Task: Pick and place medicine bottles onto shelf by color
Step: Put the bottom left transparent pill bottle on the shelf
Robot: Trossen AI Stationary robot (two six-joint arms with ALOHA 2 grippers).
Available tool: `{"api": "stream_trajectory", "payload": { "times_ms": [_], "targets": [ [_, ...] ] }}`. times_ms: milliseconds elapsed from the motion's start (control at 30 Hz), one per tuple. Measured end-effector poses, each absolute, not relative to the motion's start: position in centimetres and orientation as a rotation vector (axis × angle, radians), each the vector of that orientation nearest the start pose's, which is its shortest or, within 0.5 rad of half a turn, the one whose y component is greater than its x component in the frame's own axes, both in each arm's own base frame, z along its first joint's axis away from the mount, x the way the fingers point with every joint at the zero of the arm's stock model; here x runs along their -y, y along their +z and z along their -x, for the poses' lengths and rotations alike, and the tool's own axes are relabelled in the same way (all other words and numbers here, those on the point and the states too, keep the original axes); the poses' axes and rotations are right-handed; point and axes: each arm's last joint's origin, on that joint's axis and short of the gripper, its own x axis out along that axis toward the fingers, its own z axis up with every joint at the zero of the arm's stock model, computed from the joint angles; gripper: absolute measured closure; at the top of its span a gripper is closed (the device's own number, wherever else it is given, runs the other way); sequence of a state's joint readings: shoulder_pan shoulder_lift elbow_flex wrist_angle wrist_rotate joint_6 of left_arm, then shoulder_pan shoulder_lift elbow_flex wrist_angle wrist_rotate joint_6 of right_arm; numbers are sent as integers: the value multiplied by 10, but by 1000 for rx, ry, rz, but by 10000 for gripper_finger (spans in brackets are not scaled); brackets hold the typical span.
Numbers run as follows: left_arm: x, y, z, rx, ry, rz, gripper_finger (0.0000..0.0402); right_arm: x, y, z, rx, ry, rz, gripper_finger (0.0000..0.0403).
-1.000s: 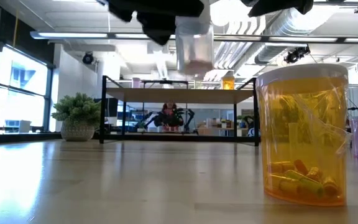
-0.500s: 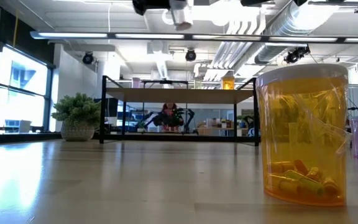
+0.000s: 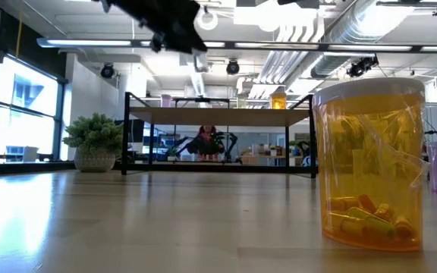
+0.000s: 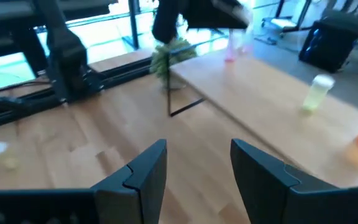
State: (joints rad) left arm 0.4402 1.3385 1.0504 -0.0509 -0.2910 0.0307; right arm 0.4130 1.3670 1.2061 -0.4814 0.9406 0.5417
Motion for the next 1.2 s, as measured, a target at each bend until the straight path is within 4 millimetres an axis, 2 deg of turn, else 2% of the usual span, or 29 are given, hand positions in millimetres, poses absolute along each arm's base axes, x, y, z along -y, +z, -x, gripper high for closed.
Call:
{"api": "stream_trajectory", "payload": {
  "times_ms": [167,433,800,1200],
  "targets": [
    [-168,300,-265,-387,767,89,257,-75,345,-277,-347,-674,-50,233],
    [-197,271,-274,-428,808,101,257,-47,353,-283,-375,-752,27,233],
    [-214,261,-268,-449,869,150,257,-23,351,-287,-428,-760,24,233],
    [-215,258,-269,-447,853,179,257,-9,350,-288,-453,-787,45,233]
  ]
}}
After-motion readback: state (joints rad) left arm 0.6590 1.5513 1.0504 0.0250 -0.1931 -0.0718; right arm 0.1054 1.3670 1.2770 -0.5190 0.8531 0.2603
